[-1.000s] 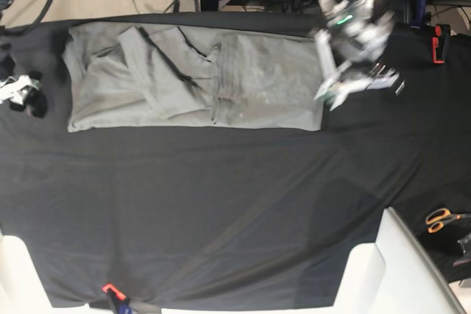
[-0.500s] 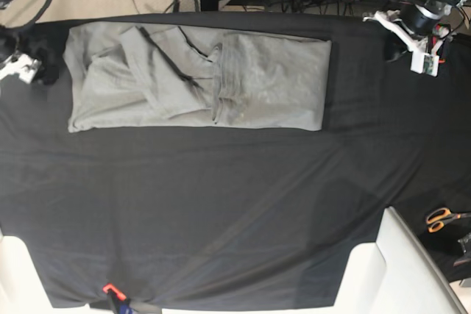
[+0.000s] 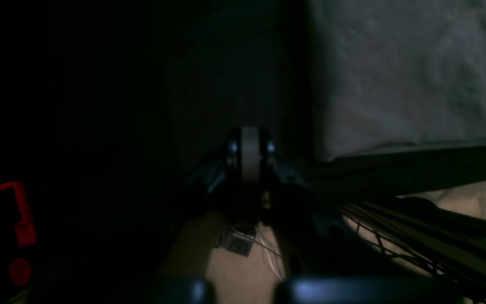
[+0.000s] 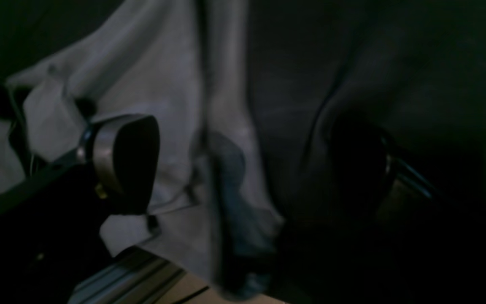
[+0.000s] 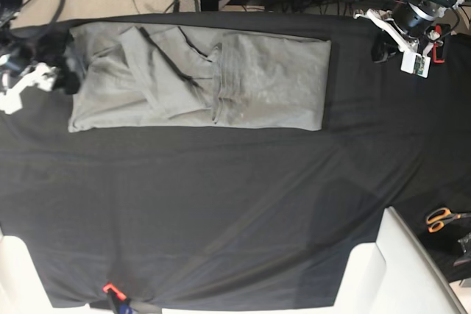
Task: Fold the T-shirt properly
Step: 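Move the left gripper aside and the right gripper to the shirt end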
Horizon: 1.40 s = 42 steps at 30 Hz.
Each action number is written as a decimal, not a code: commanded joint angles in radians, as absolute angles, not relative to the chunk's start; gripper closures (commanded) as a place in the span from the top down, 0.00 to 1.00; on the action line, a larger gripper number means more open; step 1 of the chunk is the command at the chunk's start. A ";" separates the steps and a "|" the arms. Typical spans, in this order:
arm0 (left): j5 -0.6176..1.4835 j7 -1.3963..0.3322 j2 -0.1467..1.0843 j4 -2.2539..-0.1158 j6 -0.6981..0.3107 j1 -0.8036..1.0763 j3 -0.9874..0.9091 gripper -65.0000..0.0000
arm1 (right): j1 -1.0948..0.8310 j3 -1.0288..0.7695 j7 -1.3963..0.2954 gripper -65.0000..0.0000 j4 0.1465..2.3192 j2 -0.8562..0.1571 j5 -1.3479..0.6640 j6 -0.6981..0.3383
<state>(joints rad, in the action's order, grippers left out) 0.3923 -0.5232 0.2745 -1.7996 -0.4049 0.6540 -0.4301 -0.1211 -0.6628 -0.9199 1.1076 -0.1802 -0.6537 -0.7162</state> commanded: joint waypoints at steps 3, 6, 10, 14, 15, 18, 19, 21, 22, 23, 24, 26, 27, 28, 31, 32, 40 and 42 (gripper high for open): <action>0.398 -0.509 0.285 -1.782 -0.409 0.642 -0.437 0.00 | -0.157 -0.611 -1.046 0.92 1.138 -0.119 -0.582 -0.698; 0.398 -0.509 0.282 -1.745 -0.409 0.630 -0.435 0.00 | -0.186 -0.579 -1.056 0.92 1.199 -0.093 -0.582 -0.698; 0.398 -0.504 0.265 -1.728 -0.409 0.627 -0.437 0.00 | -0.194 -0.565 -1.096 0.92 1.256 -0.061 -0.579 -0.698; 0.398 -0.504 0.265 -1.728 -0.409 0.627 -0.437 0.00 | -0.189 -0.564 -1.092 0.79 1.253 -0.059 -0.578 -0.698; 0.398 -0.504 0.265 -1.728 -0.409 0.627 -0.437 0.00 | -0.189 -0.564 -1.092 0.73 1.253 -0.062 -0.578 -0.698; 0.398 -0.504 0.265 -1.728 -0.409 0.627 -0.437 0.00 | -0.166 -0.564 -1.090 0.51 1.248 -0.067 -0.576 -0.698; 0.398 -0.504 0.265 -1.728 -0.409 0.627 -0.437 0.00 | -0.160 -0.564 -1.087 0.44 1.237 -0.067 -0.576 -0.698; 0.398 -0.504 0.265 -1.728 -0.409 0.627 -0.437 0.00 | -0.139 -0.562 -1.064 0.33 1.210 -0.077 -0.576 -0.698; 0.398 -0.504 0.265 -1.728 -0.409 0.627 -0.437 0.00 | -0.128 -0.562 -1.053 0.27 1.185 -0.088 -0.576 -0.698; 0.398 -0.506 0.263 -1.728 -0.409 0.627 -0.437 0.00 | -0.114 -0.562 -1.046 0.21 1.150 -0.099 -0.576 -0.698; 0.398 -0.506 0.263 -1.728 -0.409 0.627 -0.437 0.00 | -0.099 -0.564 -1.040 0.13 1.113 -0.114 -0.576 -0.698; 0.398 -0.507 0.263 -1.728 -0.409 0.627 -0.437 0.00 | -0.073 -0.567 -1.029 0.00 1.047 -0.147 -0.578 -0.698; 0.398 -0.507 0.263 -1.728 -0.409 0.627 -0.437 0.00 | -0.061 -0.568 -1.018 0.00 1.024 -0.165 -0.578 -0.698; 0.398 -0.507 0.263 -1.727 -0.409 0.627 -0.437 0.00 | -0.051 -0.568 -1.001 0.01 1.001 -0.188 -0.578 -0.698; 0.398 -0.507 0.263 -1.727 -0.409 0.627 -0.437 0.00 | -0.028 -0.570 -0.966 0.01 0.951 -0.249 -0.582 -0.698; 0.398 -0.507 0.263 -1.727 -0.409 0.627 -0.437 0.00 | -0.022 -0.570 -0.957 0.01 0.929 -0.277 -0.582 -0.698; 0.398 -0.504 0.263 -1.727 -0.409 0.627 -0.437 0.00 | -0.013 -0.639 -0.889 0.01 0.883 -0.409 -0.575 -0.698; 0.398 -0.504 0.263 -1.727 -0.409 0.627 -0.437 0.00 | -0.039 -0.616 -0.874 0.01 0.957 -0.404 -0.567 -0.698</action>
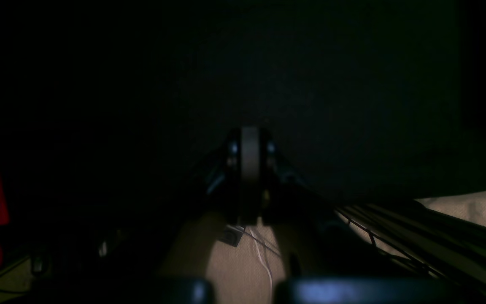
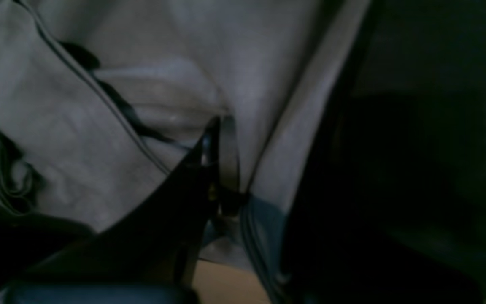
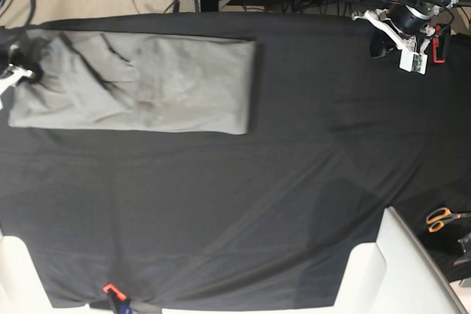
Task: Fold the T-shirt properly
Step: 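Move the left gripper aside and the right gripper to the shirt end, then grasp the shirt end with the right gripper and fold it over the stack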
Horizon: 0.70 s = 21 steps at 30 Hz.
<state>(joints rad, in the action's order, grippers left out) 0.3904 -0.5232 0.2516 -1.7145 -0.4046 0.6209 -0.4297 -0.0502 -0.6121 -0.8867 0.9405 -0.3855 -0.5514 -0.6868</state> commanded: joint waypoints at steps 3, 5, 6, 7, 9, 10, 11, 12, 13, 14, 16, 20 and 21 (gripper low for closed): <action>0.398 -0.504 0.263 -1.727 -0.409 0.627 -0.437 0.00 | -0.099 -0.507 -0.851 0.01 1.176 -0.354 -0.513 -0.587; 0.398 -0.506 0.263 -1.727 -0.409 0.627 -0.437 0.00 | -0.150 -0.446 -0.828 0.01 1.334 -0.314 -0.438 -0.466; 0.398 -0.506 0.263 -1.727 -0.409 0.627 -0.437 0.00 | -0.173 -0.414 -0.816 0.01 1.419 -0.291 -0.383 -0.400; 0.398 -0.507 0.263 -1.727 -0.409 0.627 -0.437 0.00 | -0.189 -0.383 -0.809 0.01 1.478 -0.262 -0.337 -0.344; 0.398 -0.507 0.263 -1.727 -0.409 0.627 -0.437 0.00 | -0.216 -0.320 -0.811 0.01 1.583 -0.217 -0.231 -0.262; 0.397 -0.507 0.263 -1.727 -0.409 0.627 -0.437 0.00 | -0.226 -0.283 -0.811 0.01 1.623 -0.194 -0.170 -0.229; 0.397 -0.507 0.263 -1.727 -0.409 0.627 -0.437 0.00 | -0.232 -0.240 -0.811 0.01 1.653 -0.168 -0.107 -0.202; 0.397 -0.507 0.263 -1.727 -0.409 0.627 -0.437 0.00 | -0.239 -0.199 -0.811 0.01 1.672 -0.147 -0.047 -0.180; 0.397 -0.506 0.263 -1.727 -0.409 0.627 -0.437 0.00 | -0.248 -0.160 -0.811 0.01 1.687 -0.119 0.015 -0.156; 0.397 -0.504 0.263 -1.727 -0.409 0.627 -0.437 0.00 | -0.255 -0.128 -0.811 0.01 1.702 -0.088 0.085 -0.134; 0.397 -0.504 0.263 -1.727 -0.409 0.627 -0.437 0.00 | -0.274 -0.070 -0.806 0.01 1.736 -0.025 0.217 -0.102; 0.397 -0.504 0.263 -1.727 -0.409 0.627 -0.437 0.00 | -0.311 0.025 -0.811 0.01 1.794 0.079 0.412 -0.093; 0.397 -0.504 0.263 -1.727 -0.409 0.627 -0.437 0.00 | -0.325 0.044 -0.811 0.01 1.804 0.099 0.450 -0.093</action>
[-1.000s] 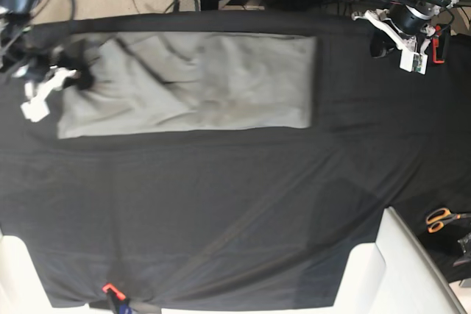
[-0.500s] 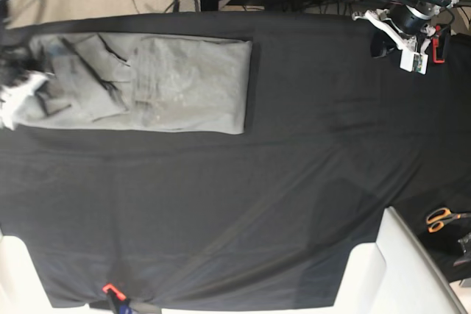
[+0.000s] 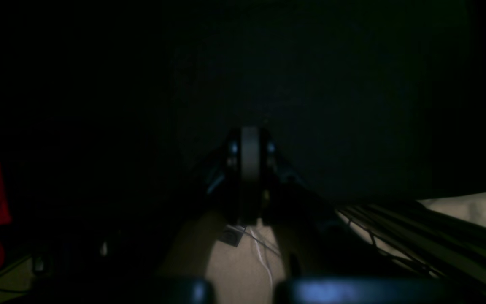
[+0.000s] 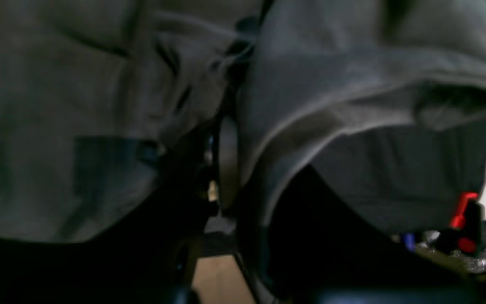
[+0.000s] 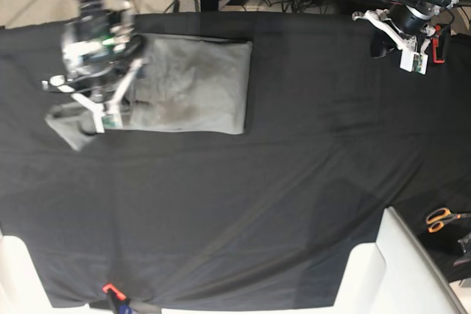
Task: Fold the T-shirt properly
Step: 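Grasp the shirt end with the right gripper and fold it over the stack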
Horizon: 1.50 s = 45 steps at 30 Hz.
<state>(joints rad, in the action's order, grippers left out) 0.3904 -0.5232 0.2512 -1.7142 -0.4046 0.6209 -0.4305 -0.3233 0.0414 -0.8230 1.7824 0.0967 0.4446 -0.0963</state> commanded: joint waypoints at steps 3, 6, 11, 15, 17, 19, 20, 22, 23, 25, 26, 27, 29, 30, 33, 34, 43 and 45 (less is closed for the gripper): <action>0.397 -0.504 0.263 -1.727 -0.409 0.627 -0.437 0.00 | -0.343 0.136 -0.832 0.01 1.810 0.110 0.486 -0.082; 0.397 -0.504 0.263 -1.727 -0.409 0.627 -0.437 0.00 | -0.348 0.223 -0.871 0.01 1.810 0.110 0.483 -0.005; 0.397 -0.504 0.263 -1.727 -0.409 0.627 -0.437 0.00 | -0.349 0.329 -0.877 0.01 1.810 0.110 0.341 0.110; 0.397 -0.504 0.263 -1.727 -0.409 0.627 -0.437 0.00 | -0.321 0.383 -0.875 0.01 1.802 0.105 0.240 0.179; 0.397 -0.504 0.263 -1.727 -0.409 0.627 -0.437 0.00 | -0.318 0.404 -0.875 0.01 1.802 0.105 0.237 0.196; 0.397 -0.504 0.263 -1.727 -0.409 0.627 -0.437 0.00 | -0.308 0.427 -0.875 0.01 1.802 0.105 0.236 0.213; 0.397 -0.504 0.263 -1.727 -0.409 0.627 -0.437 0.00 | -0.303 0.438 -0.875 0.01 1.801 0.107 0.236 0.219; 0.397 -0.504 0.263 -1.727 -0.409 0.627 -0.437 0.00 | -0.300 0.453 -0.875 0.01 1.790 0.108 0.236 0.226; 0.397 -0.504 0.263 -1.727 -0.409 0.627 -0.435 0.00 | -0.300 0.456 -0.875 0.01 1.784 0.110 0.236 0.226; 0.397 -0.506 0.263 -1.727 -0.409 0.627 -0.435 0.00 | -0.300 0.473 -0.869 0.01 1.770 0.110 0.236 0.225; 0.397 -0.506 0.263 -1.727 -0.409 0.627 -0.435 0.00 | -0.300 0.479 -0.868 0.01 1.765 0.111 0.236 0.225; 0.397 -0.506 0.263 -1.727 -0.409 0.627 -0.435 0.00 | -0.300 0.486 -0.868 0.01 1.765 0.111 0.234 0.225; 0.397 -0.506 0.263 -1.727 -0.409 0.627 -0.435 0.00 | -0.300 0.486 -0.868 0.01 1.765 0.113 0.223 0.225; 0.397 -0.506 0.263 -1.727 -0.409 0.627 -0.435 0.00 | -0.300 0.484 -0.868 0.01 1.765 0.113 0.189 0.226; 0.397 -0.506 0.263 -1.727 -0.409 0.627 -0.435 0.00 | -0.280 0.481 -0.869 0.01 1.756 0.110 0.082 0.229; 0.397 -0.507 0.263 -1.727 -0.409 0.627 -0.435 0.00 | -0.275 0.484 -0.869 0.01 1.744 0.110 0.056 0.248; 0.305 -0.504 0.263 -1.727 -0.409 0.628 -0.378 0.00 | -0.205 0.484 -0.866 0.01 1.666 0.105 -0.062 0.312; 0.209 -0.503 0.248 -1.727 -0.409 0.627 -0.341 0.00 | -0.203 0.483 -0.865 0.01 1.666 0.105 -0.062 0.312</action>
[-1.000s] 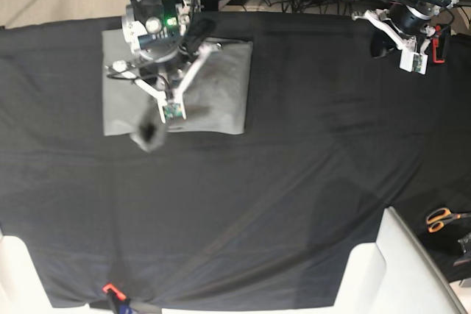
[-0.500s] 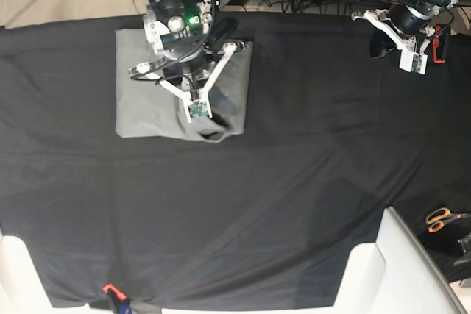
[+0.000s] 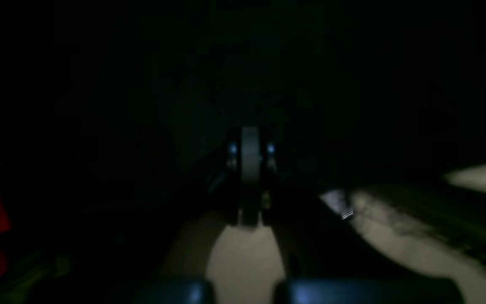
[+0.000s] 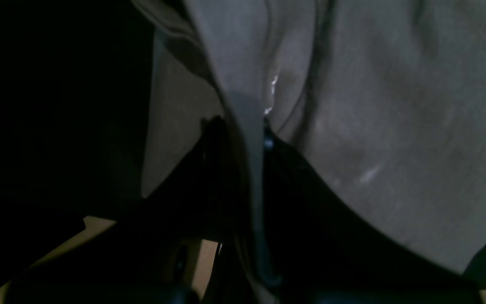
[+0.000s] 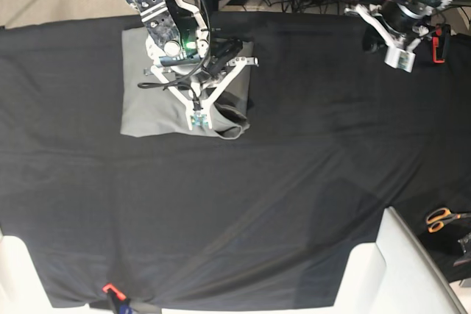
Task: Fold the T-shirt properly
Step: 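Grasp the shirt end with the right gripper and fold it over the stack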
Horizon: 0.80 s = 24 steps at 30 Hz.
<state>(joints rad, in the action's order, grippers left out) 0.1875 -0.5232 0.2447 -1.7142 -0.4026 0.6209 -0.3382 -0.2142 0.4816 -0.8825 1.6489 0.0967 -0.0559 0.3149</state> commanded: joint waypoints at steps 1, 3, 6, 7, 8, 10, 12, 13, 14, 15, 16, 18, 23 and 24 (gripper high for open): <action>0.170 -0.503 0.234 -1.727 -0.409 0.627 -0.334 0.00 | -0.203 0.483 -0.862 0.01 1.666 0.105 -0.062 0.312; 0.127 -0.501 0.216 -1.727 -0.409 0.625 -0.326 0.00 | -0.203 0.481 -0.835 0.01 1.666 0.105 -0.062 0.312; 0.114 -0.501 0.206 -1.727 -0.409 0.615 -0.323 0.00 | -0.203 0.481 -0.822 0.01 1.661 0.105 -0.064 0.312; 0.114 -0.501 0.206 -1.727 -0.409 0.611 -0.325 0.00 | -0.203 0.481 -0.820 0.01 1.661 0.105 -0.064 0.312; 0.114 -0.501 0.206 -1.727 -0.409 0.611 -0.325 0.00 | -0.203 0.479 -0.819 0.01 1.661 0.107 -0.064 0.312; 0.114 -0.501 0.206 -1.727 -0.410 0.611 -0.329 0.00 | -0.203 0.479 -0.819 0.01 1.661 0.107 -0.064 0.312; 0.114 -0.499 0.206 -1.727 -0.412 0.613 -0.334 0.00 | -0.203 0.479 -0.819 0.01 1.661 0.107 -0.064 0.312; 0.114 -0.499 0.206 -1.728 -0.412 0.613 -0.334 0.00 | -0.203 0.479 -0.819 0.01 1.661 0.107 -0.065 0.312; 0.114 -0.499 0.206 -1.728 -0.412 0.615 -0.334 0.00 | -0.205 0.479 -0.819 0.01 1.661 0.107 -0.067 0.312; 0.114 -0.499 0.206 -1.728 -0.412 0.615 -0.334 0.00 | -0.205 0.479 -0.819 0.01 1.661 0.107 -0.087 0.312; 0.114 -0.499 0.206 -1.728 -0.412 0.615 -0.334 0.00 | -0.203 0.479 -0.819 0.01 1.661 0.105 -0.120 0.312; 0.114 -0.499 0.206 -1.728 -0.412 0.615 -0.334 0.00 | -0.193 0.479 -0.819 0.01 1.659 0.101 -0.165 0.312; 0.114 -0.499 0.206 -1.732 -0.412 0.616 -0.335 0.00 | -0.182 0.479 -0.819 0.01 1.659 0.090 -0.186 0.312; 0.114 -0.499 0.206 -1.733 -0.412 0.616 -0.335 0.00 | -0.180 0.479 -0.819 0.01 1.659 0.090 -0.186 0.312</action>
